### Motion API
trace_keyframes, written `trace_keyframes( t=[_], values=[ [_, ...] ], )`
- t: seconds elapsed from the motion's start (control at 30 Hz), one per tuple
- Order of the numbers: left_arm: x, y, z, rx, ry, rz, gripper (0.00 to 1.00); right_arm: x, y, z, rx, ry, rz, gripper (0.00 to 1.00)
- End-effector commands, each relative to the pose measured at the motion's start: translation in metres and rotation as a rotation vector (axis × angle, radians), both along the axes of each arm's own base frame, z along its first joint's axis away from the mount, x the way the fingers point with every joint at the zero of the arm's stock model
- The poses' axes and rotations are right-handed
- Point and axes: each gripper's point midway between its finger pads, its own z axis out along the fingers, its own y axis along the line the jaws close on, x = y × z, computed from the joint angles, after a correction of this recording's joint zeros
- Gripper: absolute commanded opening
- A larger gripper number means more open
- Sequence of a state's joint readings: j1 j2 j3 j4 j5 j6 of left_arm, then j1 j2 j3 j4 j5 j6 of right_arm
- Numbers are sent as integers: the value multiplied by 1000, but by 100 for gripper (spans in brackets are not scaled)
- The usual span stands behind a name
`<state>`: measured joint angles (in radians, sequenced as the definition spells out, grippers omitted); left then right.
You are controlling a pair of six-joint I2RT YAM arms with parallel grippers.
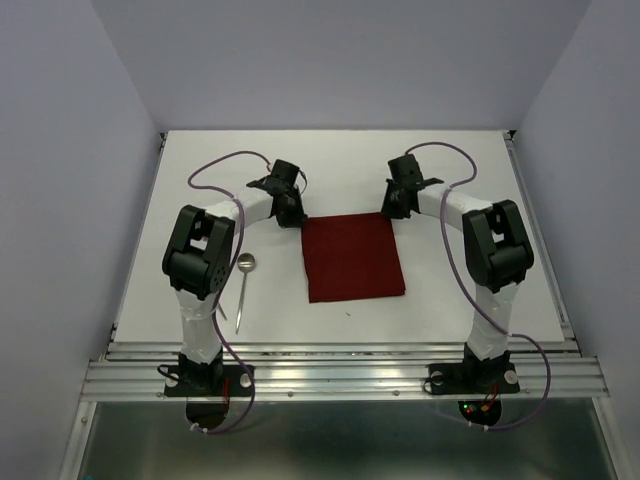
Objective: Fold the napkin into a case and place the utensils inside
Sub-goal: Smooth out the square-folded napkin at the center of the board, then pick up the top corner of the square-folded napkin from the center of the board.
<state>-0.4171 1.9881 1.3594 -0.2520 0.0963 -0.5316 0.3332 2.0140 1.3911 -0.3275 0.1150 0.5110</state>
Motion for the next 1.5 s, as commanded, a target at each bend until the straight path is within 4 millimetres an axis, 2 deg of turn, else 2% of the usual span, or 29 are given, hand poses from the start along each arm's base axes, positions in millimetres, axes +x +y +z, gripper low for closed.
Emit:
trace_keyframes(
  t=[0.0, 0.03, 0.07, 0.17, 0.3, 0.33, 0.37, 0.4, 0.47, 0.5, 0.57, 0.63, 0.67, 0.8, 0.9, 1.17, 1.47],
  values=[
    [10, 2, 70, -26, -142, -10, 2, 8, 5, 66, 56, -143, 45, 8],
    [11, 3, 77, -22, -156, -9, 6, 2, 10, 83, 72, -172, 64, 11],
    [11, 4, 83, -22, -166, -9, 9, -1, 9, 89, 76, -182, 66, 13],
    [10, 10, 102, -12, -206, -1, 20, -21, 24, 103, 72, -198, 116, 22],
    [3, 26, 119, 18, -234, 15, 27, -63, 60, 117, 74, -213, 218, 35],
    [1, 31, 119, 24, -231, 19, 29, -79, 80, 116, 74, -209, 267, 41],
    [-2, 39, 120, 47, -230, 29, 33, -90, 86, 108, 67, -194, 288, 45],
    [-4, 49, 119, 75, -223, 52, 33, -106, 102, 109, 72, -192, 327, 49],
    [-7, 58, 119, 87, -217, 65, 37, -124, 116, 101, 73, -171, 369, 52],
    [-10, 63, 124, 86, -225, 73, 37, -132, 123, 100, 74, -168, 388, 52],
    [-14, 76, 119, 88, -206, 102, 37, -153, 141, 95, 70, -155, 440, 52],
    [-19, 86, 119, 82, -201, 122, 37, -167, 149, 87, 55, -135, 466, 50],
    [-20, 94, 119, 81, -199, 147, 37, -182, 160, 80, 43, -116, 508, 49],
    [-21, 105, 118, 73, -196, 177, 37, -210, 182, 61, -13, -86, 591, 49],
    [-20, 104, 114, 66, -187, 172, 37, -218, 192, 49, -50, -75, 628, 49],
    [-21, 101, 109, 56, -179, 163, 37, -233, 218, 35, -89, -60, 723, 47],
    [-23, 97, 106, 40, -170, 146, 37, -230, 222, 24, -106, -46, 734, 45]
  ],
)
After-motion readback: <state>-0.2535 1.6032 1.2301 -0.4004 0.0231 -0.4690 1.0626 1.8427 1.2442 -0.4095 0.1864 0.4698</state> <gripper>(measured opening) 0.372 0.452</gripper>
